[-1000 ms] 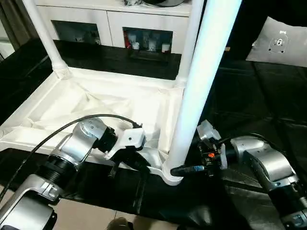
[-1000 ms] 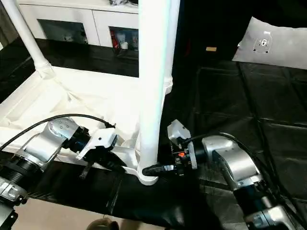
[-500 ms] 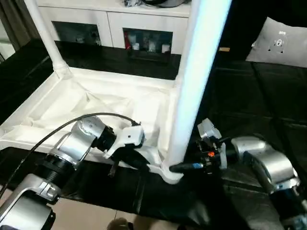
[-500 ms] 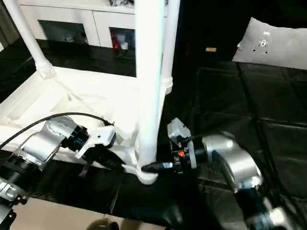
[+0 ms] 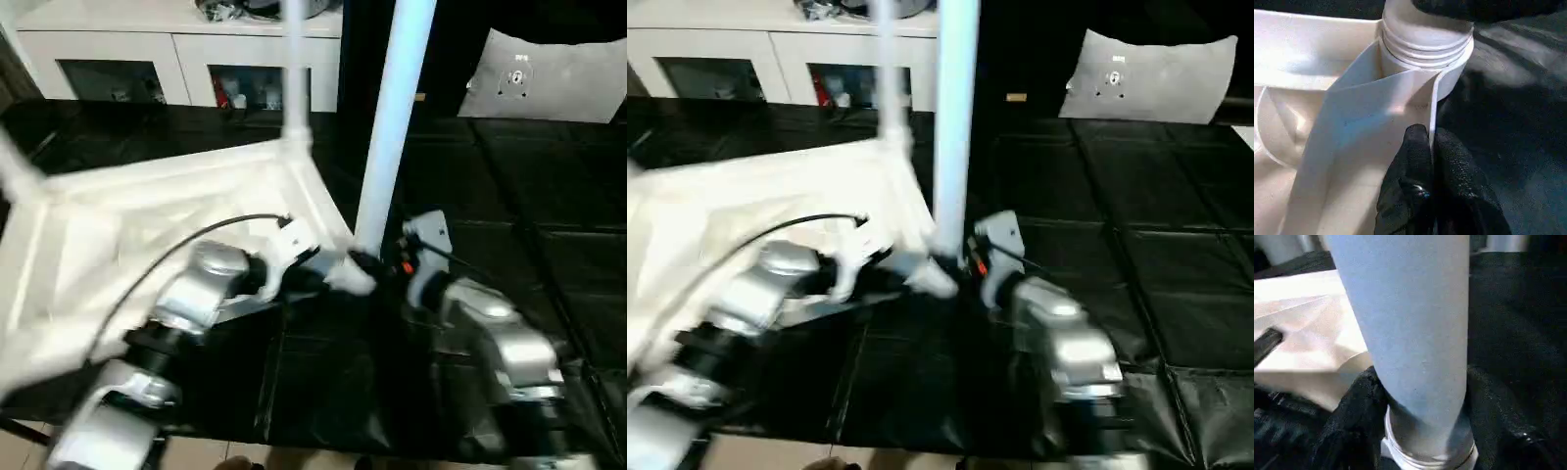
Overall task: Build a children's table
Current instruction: Rotate leg to tighten
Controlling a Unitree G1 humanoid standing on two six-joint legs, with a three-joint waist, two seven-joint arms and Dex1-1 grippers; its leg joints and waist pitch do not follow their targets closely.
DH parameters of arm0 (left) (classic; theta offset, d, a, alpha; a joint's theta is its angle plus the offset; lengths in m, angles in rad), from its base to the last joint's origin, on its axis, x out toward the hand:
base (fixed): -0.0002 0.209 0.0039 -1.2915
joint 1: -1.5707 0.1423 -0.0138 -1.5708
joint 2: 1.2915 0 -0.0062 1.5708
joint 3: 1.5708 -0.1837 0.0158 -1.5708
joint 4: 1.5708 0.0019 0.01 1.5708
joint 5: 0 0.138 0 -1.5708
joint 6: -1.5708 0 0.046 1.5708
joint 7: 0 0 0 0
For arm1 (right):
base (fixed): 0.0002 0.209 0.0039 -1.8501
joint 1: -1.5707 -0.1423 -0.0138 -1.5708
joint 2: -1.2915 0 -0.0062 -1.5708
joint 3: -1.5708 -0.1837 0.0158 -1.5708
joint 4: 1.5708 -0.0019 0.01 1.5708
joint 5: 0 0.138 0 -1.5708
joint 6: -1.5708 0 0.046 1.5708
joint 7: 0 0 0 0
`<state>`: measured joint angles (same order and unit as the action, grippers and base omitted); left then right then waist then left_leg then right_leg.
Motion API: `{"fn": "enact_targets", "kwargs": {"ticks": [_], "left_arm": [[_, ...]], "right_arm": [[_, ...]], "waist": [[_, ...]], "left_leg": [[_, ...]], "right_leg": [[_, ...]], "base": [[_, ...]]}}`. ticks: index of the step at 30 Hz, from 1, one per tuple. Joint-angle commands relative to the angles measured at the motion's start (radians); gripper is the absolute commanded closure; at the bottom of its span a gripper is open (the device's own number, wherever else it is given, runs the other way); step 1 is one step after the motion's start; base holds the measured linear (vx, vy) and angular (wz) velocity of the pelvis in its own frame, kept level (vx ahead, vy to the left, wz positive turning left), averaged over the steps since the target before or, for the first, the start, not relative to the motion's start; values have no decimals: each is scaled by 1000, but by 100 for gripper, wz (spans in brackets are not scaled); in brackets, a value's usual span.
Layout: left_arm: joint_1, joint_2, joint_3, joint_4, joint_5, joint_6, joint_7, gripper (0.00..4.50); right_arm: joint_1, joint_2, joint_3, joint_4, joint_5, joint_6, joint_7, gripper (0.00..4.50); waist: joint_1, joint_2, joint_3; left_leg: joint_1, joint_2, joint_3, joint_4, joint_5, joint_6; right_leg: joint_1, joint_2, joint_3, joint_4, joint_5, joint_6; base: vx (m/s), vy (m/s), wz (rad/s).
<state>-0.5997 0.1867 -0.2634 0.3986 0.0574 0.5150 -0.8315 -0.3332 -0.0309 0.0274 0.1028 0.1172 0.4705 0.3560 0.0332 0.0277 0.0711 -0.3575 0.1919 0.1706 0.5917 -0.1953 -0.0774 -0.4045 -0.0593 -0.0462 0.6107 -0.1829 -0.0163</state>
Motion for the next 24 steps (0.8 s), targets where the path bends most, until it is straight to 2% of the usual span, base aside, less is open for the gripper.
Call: {"fn": "enact_targets", "kwargs": {"ticks": [1, 4, 5, 6, 11, 13, 14, 15, 19, 20, 21, 22, 23, 24], "left_arm": [[-35, -75, 30, -28, 1, -3, 128, 450], [-27, -102, 27, -40, 5, -2, 152, 450], [-15, -123, 4, -58, 4, 2, 154, 450], [-11, -124, -4, -63, 4, 3, 152, 450], [-13, -82, -12, -59, 14, -17, 117, 450], [-15, -62, -12, -55, 13, -32, 91, 450], [-16, -43, -17, -50, 12, -52, 63, 450], [-16, -25, -21, -45, 11, -70, 37, 450], [-13, 51, -43, -25, 5, -135, -69, 450], [-14, 77, -51, -16, 4, -165, -107, 450], [-13, 95, -57, -11, -3, -198, -149, 450], [-13, 95, -57, -11, -3, -198, -149, 450], [-14, 113, -64, -9, -6, -213, -184, 450], [-16, 134, -76, -3, -9, -253, -233, 450]], "right_arm": [[-13, 102, 91, 68, 6, 51, -50, 246], [-34, 133, 75, 97, -7, 36, -110, 246], [-51, 148, 66, 118, -36, 2, -159, 213], [-56, 156, 55, 122, -38, -11, -174, 180], [-39, 150, 24, 87, -5, -52, -134, 157], [-21, 129, 22, 62, 7, -60, -95, 130], [-7, 104, 27, 42, 14, -67, -58, 130], [7, 79, 31, 23, 20, -73, -23, 119], [50, -42, 35, -39, 64, -90, 143, 87], [60, -88, 36, -52, 76, -95, 205, 87], [64, -122, 35, -56, 83, -99, 248, 69], [64, -122, 35, -56, 83, -99, 248, 69], [66, -156, 35, -58, 89, -102, 290, 60], [66, -194, 37, -52, 87, -112, 330, 40]], "waist": [[4, 0, -65], [3, 0, -65], [3, -4, -66], [3, 1, -67], [5, 4, -70], [5, 4, -69], [7, 11, -69], [8, 6, -71], [12, 8, -71], [12, 9, -70], [15, 2, -69], [15, 2, -69], [18, 6, -69], [18, 4, -69]], "left_leg": [[-3, 20, -10, -70, -160, 7], [-1, 20, -11, -71, -169, 4], [-2, 20, -10, -71, -165, 9], [-1, 20, -9, -69, -161, 10], [-4, 21, -9, -68, -133, 23], [-6, 20, -10, -69, -133, 28], [-5, 20, -10, -69, -139, 29], [-6, 21, -10, -67, -137, 36], [-7, 24, -9, -66, -130, 49], [-8, 24, -8, -66, -134, 51], [-7, 24, -9, -66, -146, 50], [-7, 24, -9, -66, -146, 50], [-4, 27, -10, -67, -147, 44], [-3, 29, -8, -66, -149, 46]], "right_leg": [[50, -66, 40, -89, -286, -180], [51, -67, 42, -90, -288, -176], [53, -66, 43, -89, -271, -173], [50, -67, 44, -88, -247, -177], [56, -66, 44, -77, -145, -194], [58, -65, 44, -77, -132, -198], [59, -66, 43, -77, -136, -198], [62, -67, 45, -76, -119, -201], [62, -67, 44, -74, -102, -212], [61, -67, 43, -75, -110, -215], [63, -69, 42, -80, -155, -209], [63, -69, 42, -80, -155, -209], [61, -69, 42, -80, -174, -208], [55, -70, 44, -79, -172, -214]], "base": [[0, 0, 0], [0, 0, 0], [0, 0, 0], [0, 0, 0], [0, 0, 0], [0, 0, 0], [0, 0, 0], [0, 0, 0], [0, 0, 0], [0, 0, 0], [0, 0, 0], [0, 0, 0], [0, 0, 0], [0, 0, 0]]}}
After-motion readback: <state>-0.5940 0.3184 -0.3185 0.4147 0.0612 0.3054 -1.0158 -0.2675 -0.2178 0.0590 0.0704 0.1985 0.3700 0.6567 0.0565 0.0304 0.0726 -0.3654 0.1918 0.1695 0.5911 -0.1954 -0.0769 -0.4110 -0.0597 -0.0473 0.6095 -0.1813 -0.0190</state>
